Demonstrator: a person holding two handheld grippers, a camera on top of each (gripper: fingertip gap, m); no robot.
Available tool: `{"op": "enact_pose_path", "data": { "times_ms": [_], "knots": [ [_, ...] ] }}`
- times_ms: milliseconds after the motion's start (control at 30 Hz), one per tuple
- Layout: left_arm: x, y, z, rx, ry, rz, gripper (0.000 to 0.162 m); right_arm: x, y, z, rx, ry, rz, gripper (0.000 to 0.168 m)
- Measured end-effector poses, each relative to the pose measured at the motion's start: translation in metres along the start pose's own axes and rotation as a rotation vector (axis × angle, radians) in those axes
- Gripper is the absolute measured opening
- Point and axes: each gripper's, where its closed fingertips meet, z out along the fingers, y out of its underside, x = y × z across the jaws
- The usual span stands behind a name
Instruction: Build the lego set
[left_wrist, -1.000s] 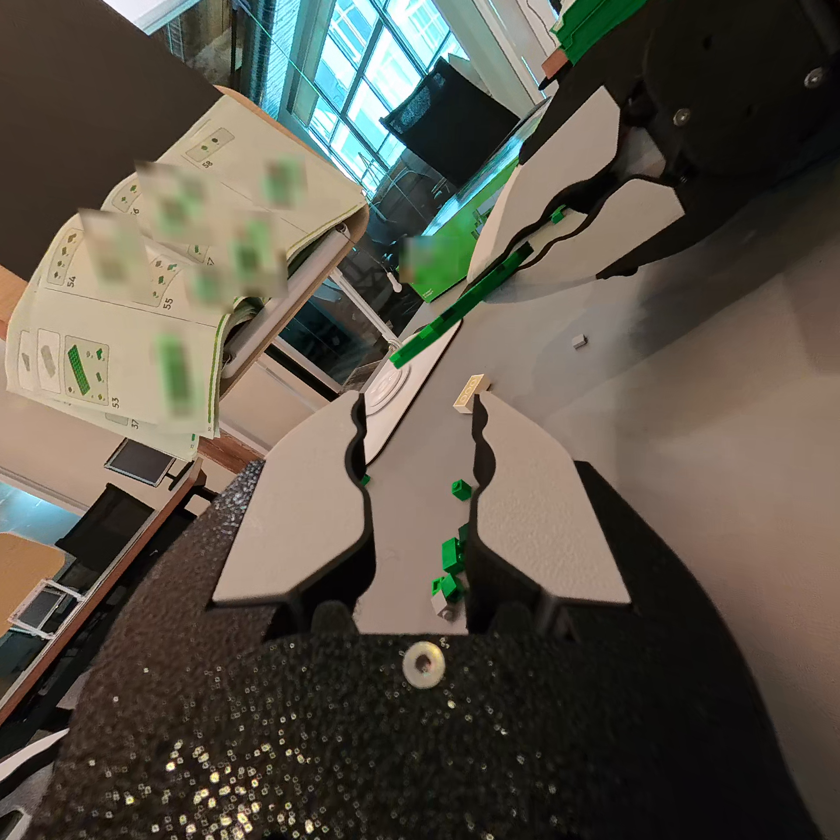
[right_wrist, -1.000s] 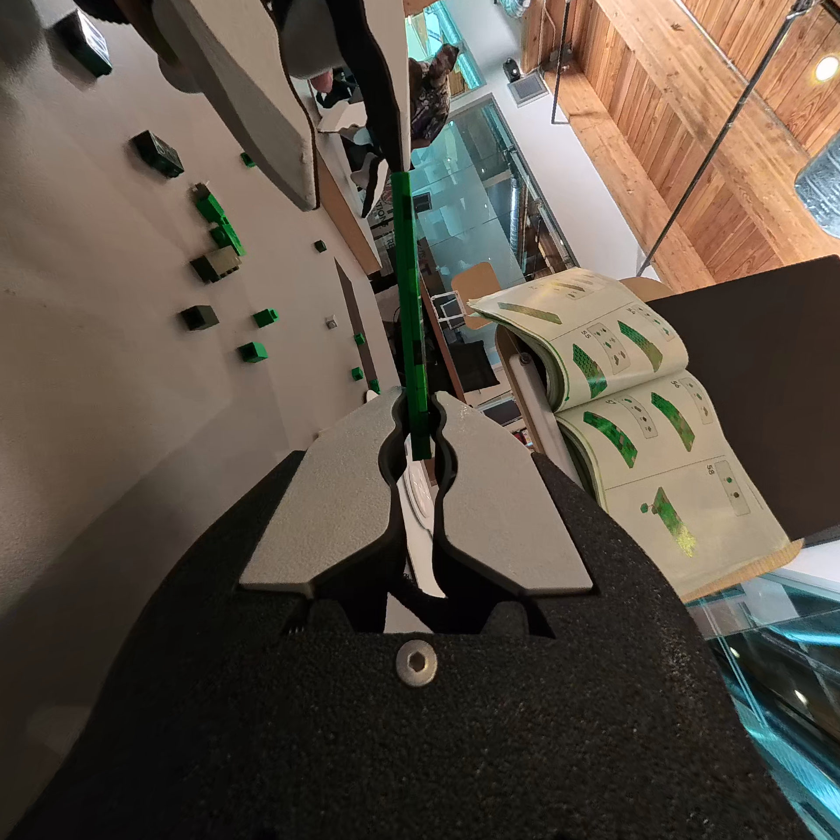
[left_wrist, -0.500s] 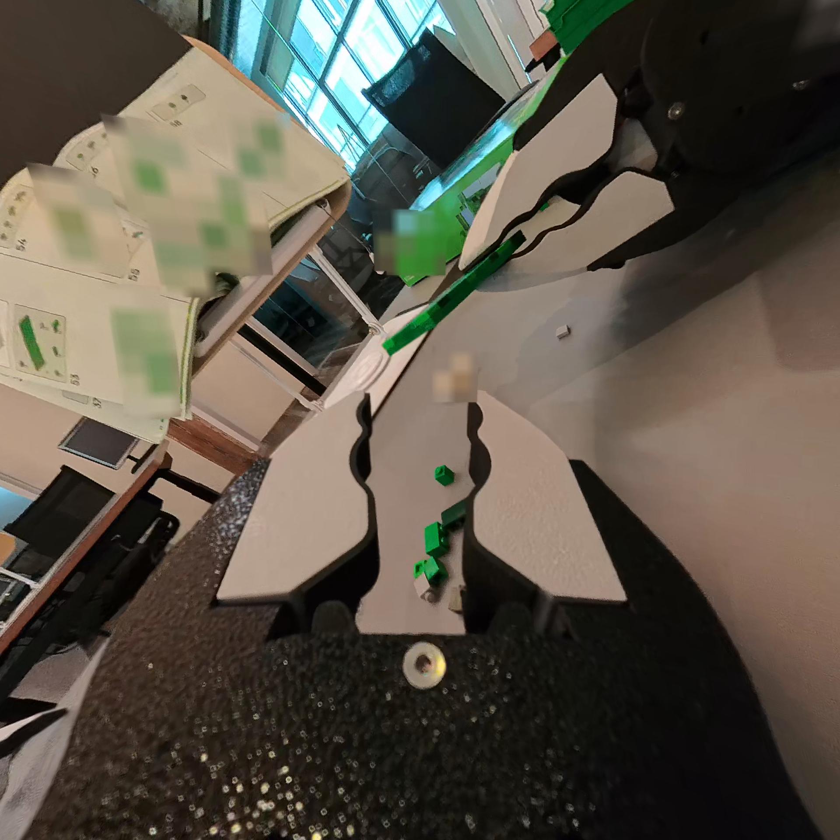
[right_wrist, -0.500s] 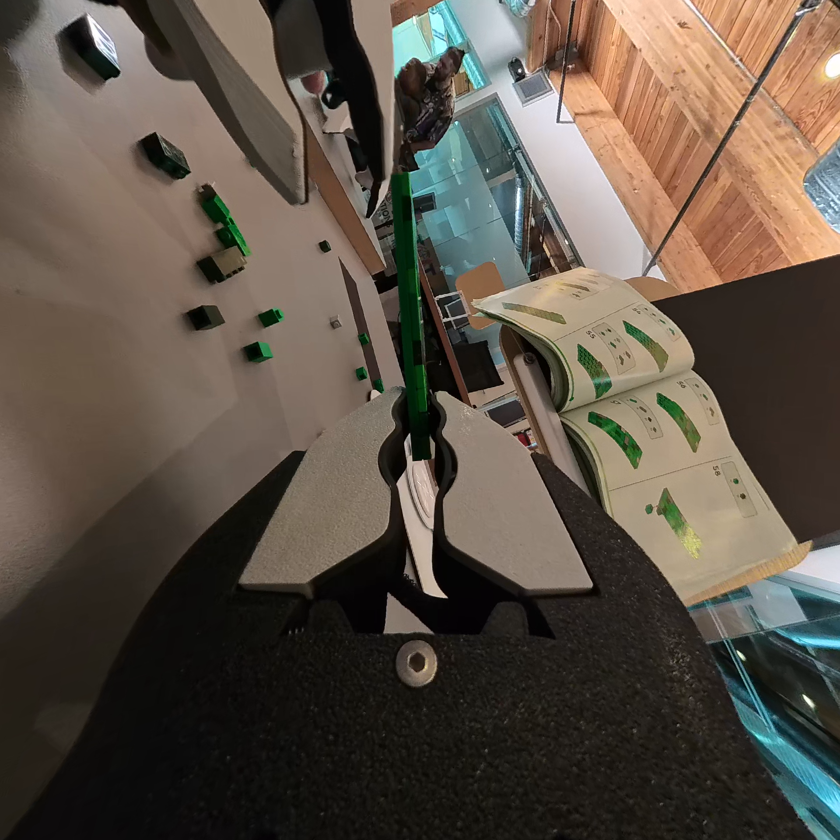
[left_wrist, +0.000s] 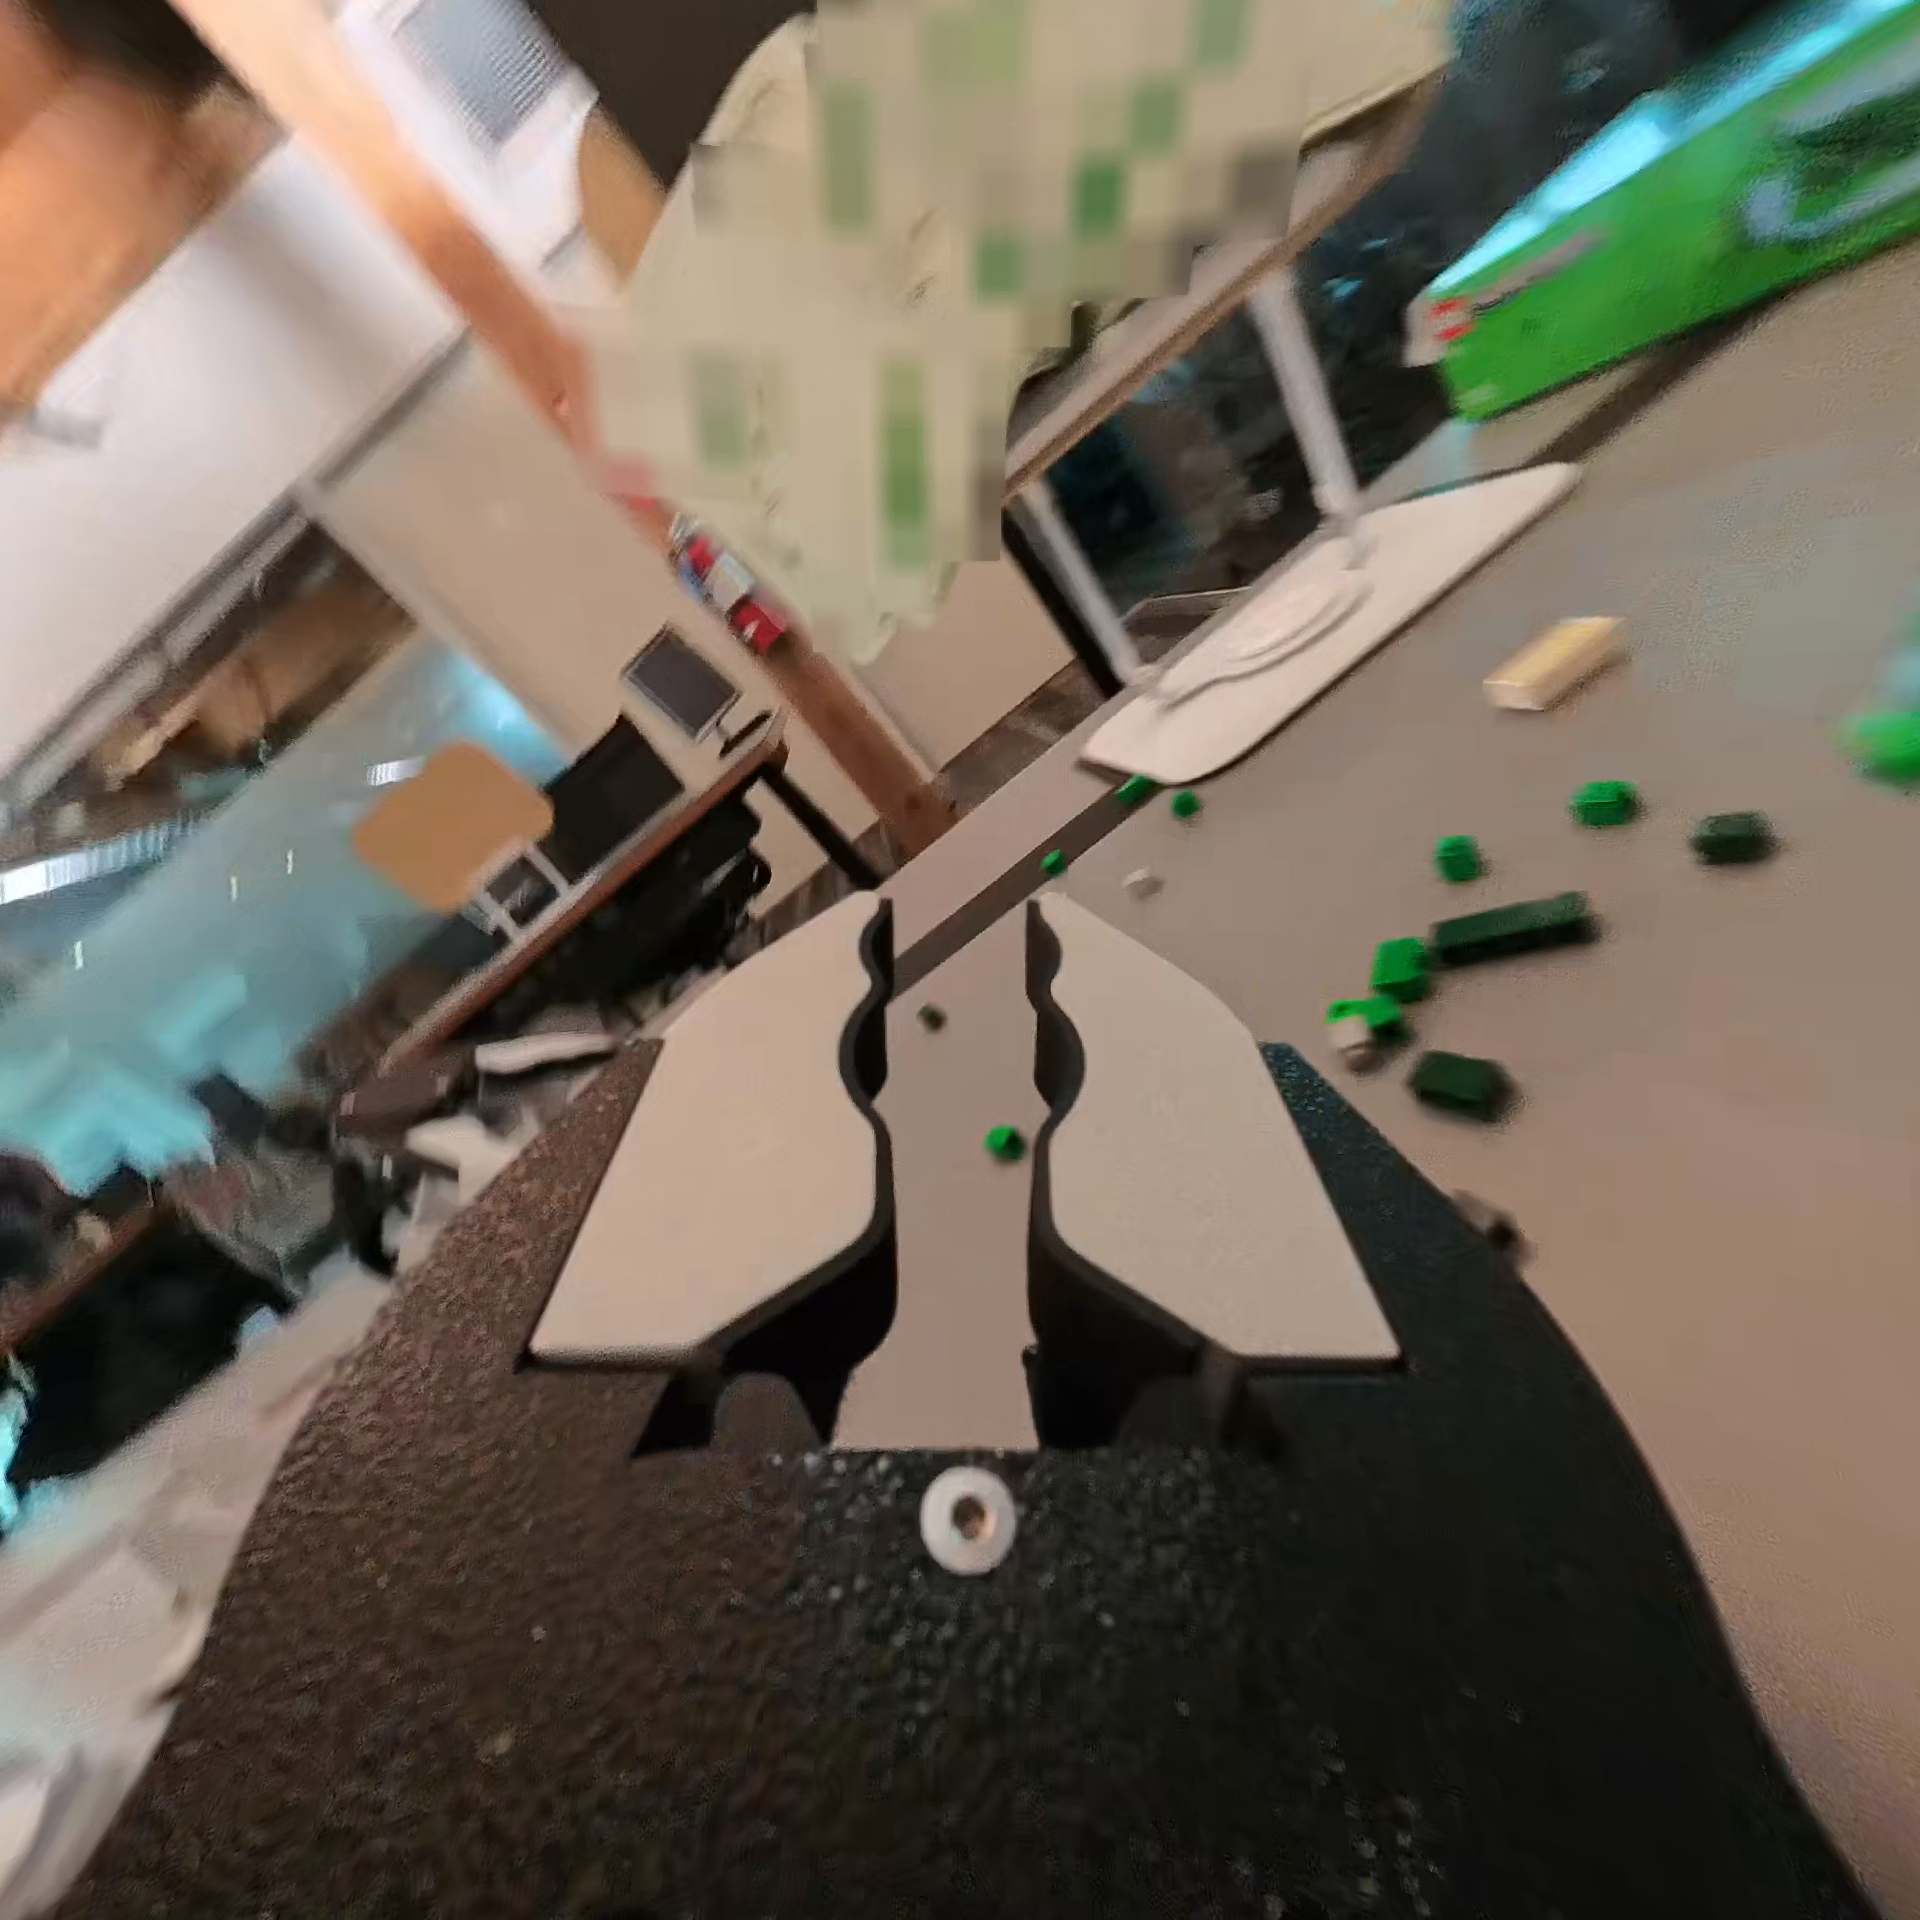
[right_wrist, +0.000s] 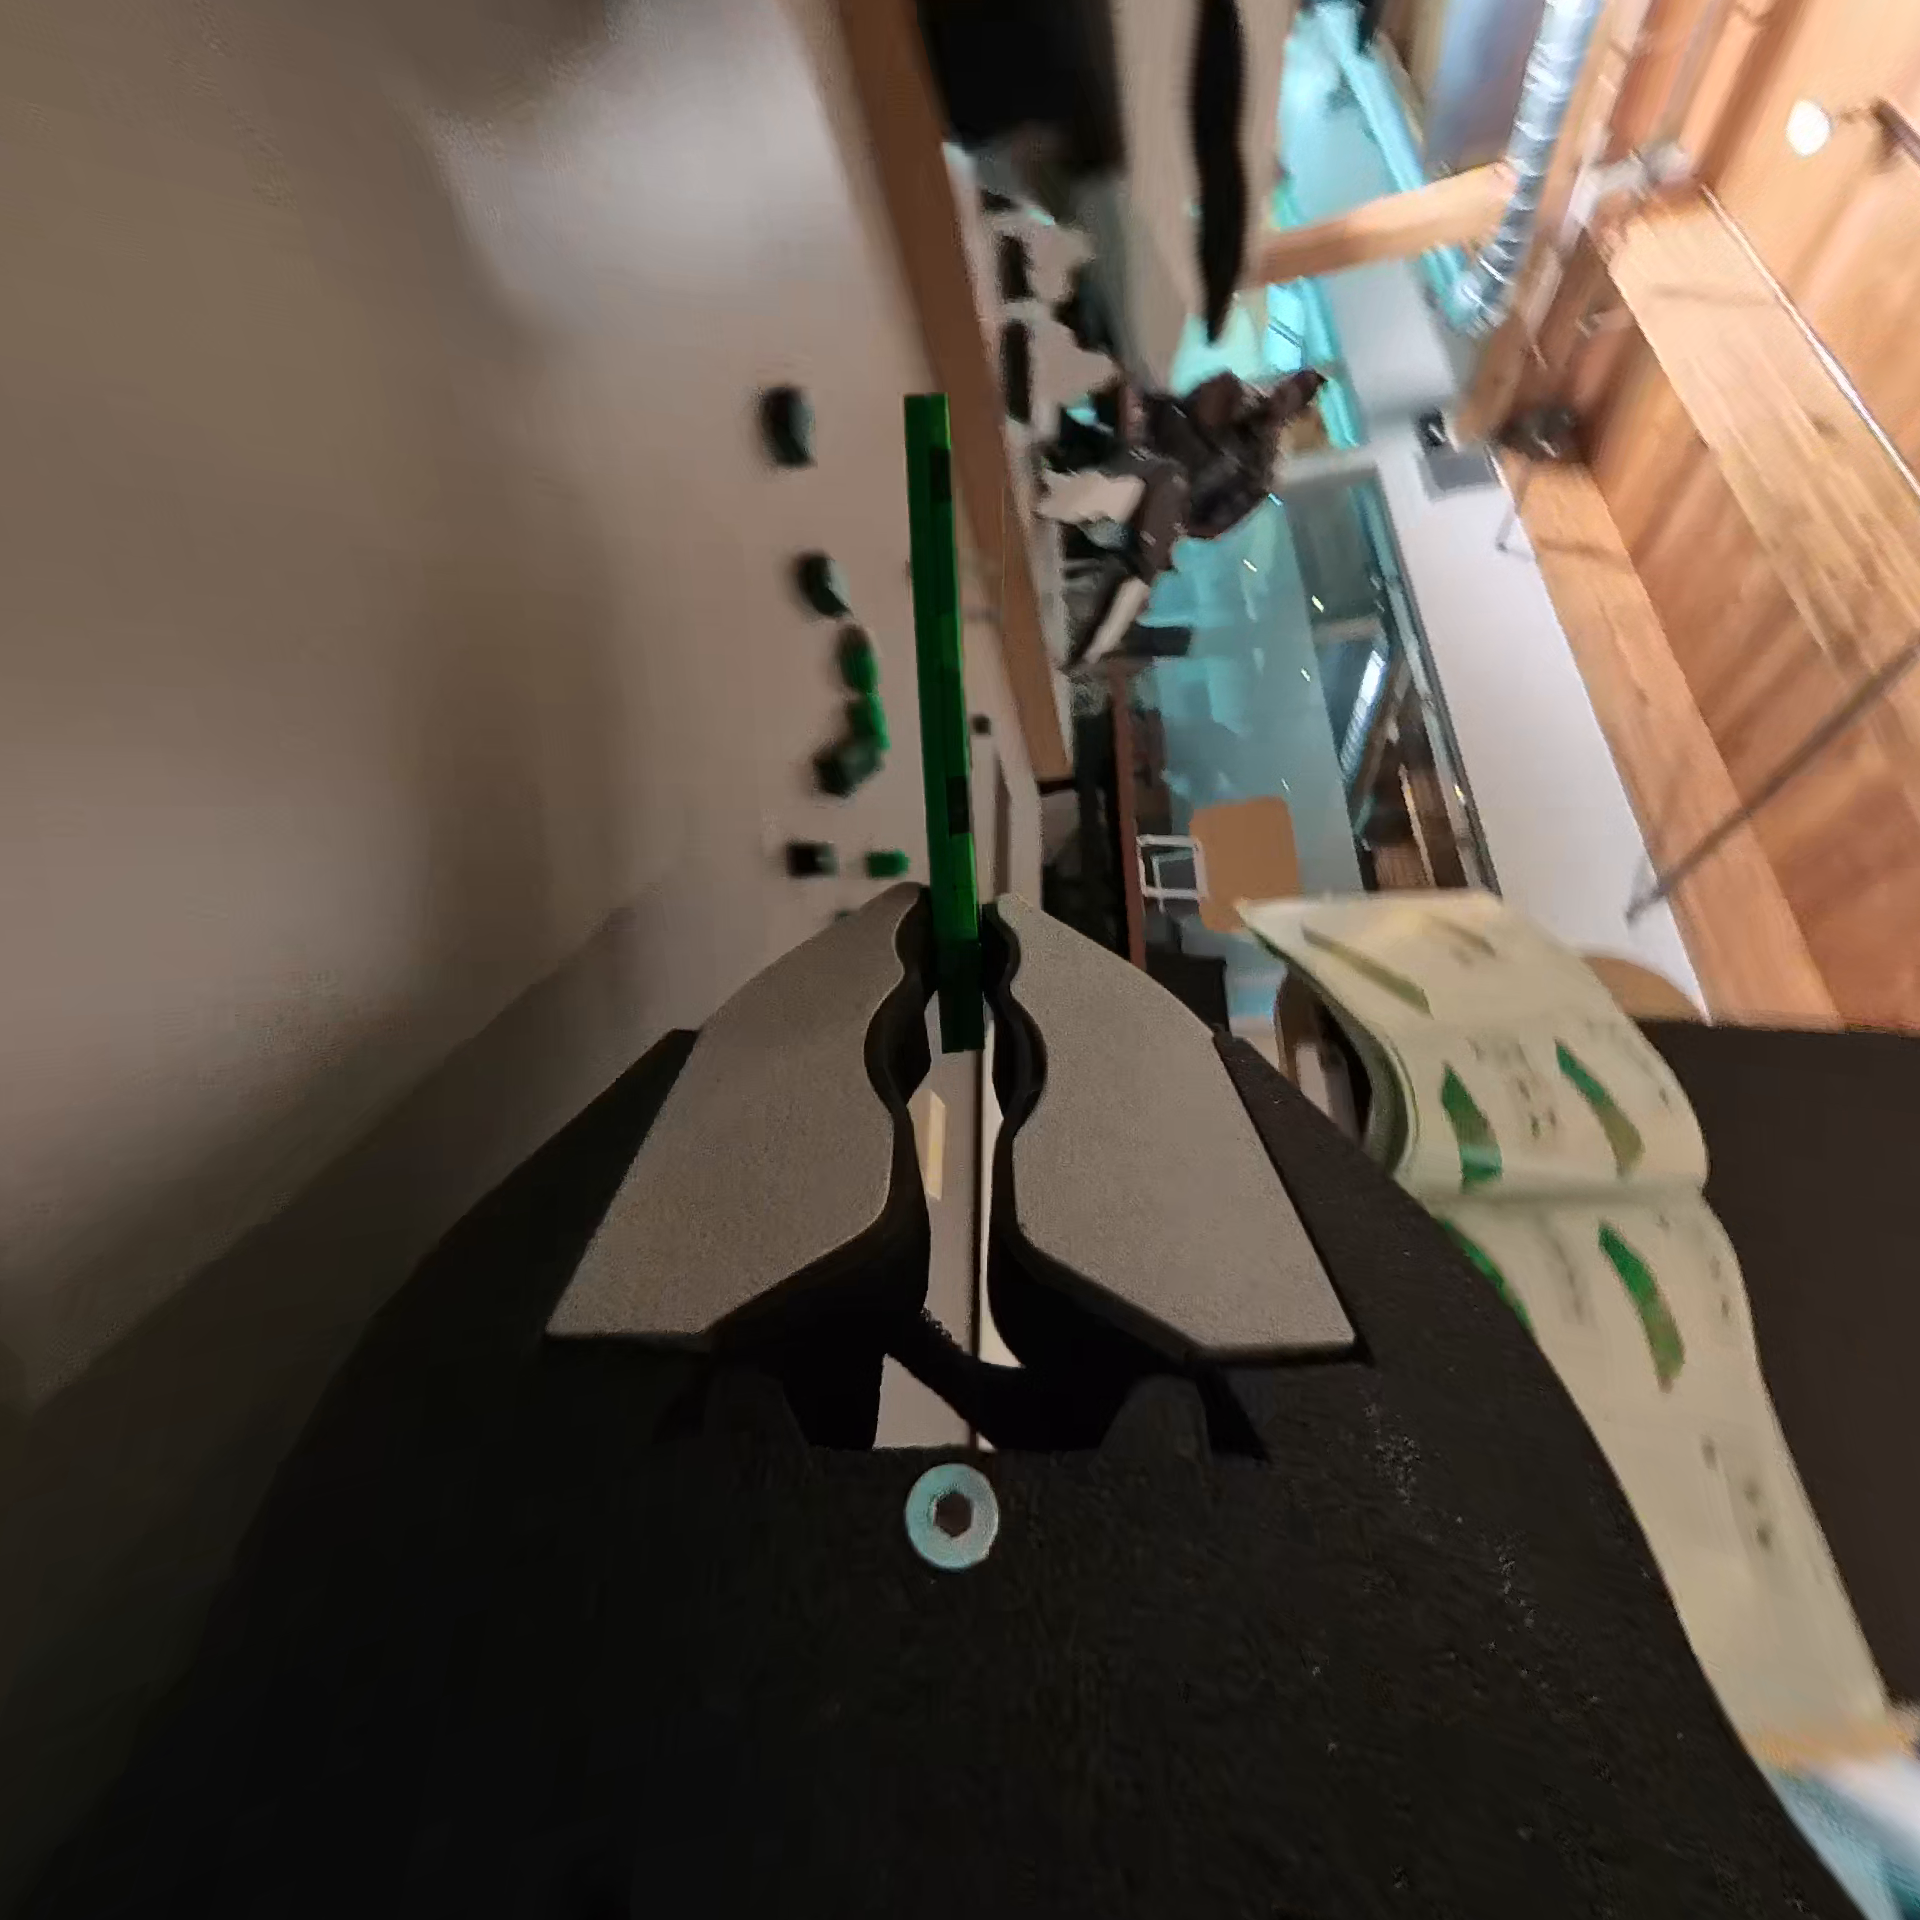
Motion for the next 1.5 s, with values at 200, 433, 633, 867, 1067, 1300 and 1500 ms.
{"op": "enact_pose_path", "data": {
  "times_ms": [200, 433, 633, 867, 1067, 1300, 1500],
  "knots": [
    [0.014, -0.009, -0.015, 0.142, 0.289, -0.126, 0.032, 0.000, -0.024, 0.005, -0.021, 0.035, -0.115, 0.006],
    [0.001, 0.011, -0.006, 0.012, 0.226, -0.208, 0.032, -0.019, -0.027, 0.005, -0.013, -0.032, -0.241, 0.007],
    [-0.004, 0.010, -0.008, 0.045, 0.250, -0.286, 0.034, -0.013, -0.026, 0.006, -0.026, 0.019, -0.240, 0.007],
    [0.083, -0.030, -0.029, 0.176, 0.609, 0.123, 0.057, -0.003, -0.021, 0.006, 0.025, -0.005, 0.056, 0.007],
    [0.130, -0.036, -0.034, 0.205, 0.694, 0.318, 0.052, 0.008, -0.014, 0.003, 0.057, -0.023, 0.250, 0.006],
    [0.138, -0.045, -0.037, 0.254, 0.651, 0.408, 0.028, 0.001, -0.028, 0.002, 0.136, -0.075, 0.263, 0.006],
    [0.138, -0.049, -0.039, 0.275, 0.638, 0.415, 0.008, -0.004, -0.028, 0.003, 0.135, -0.096, 0.262, 0.007]
  ]
}}
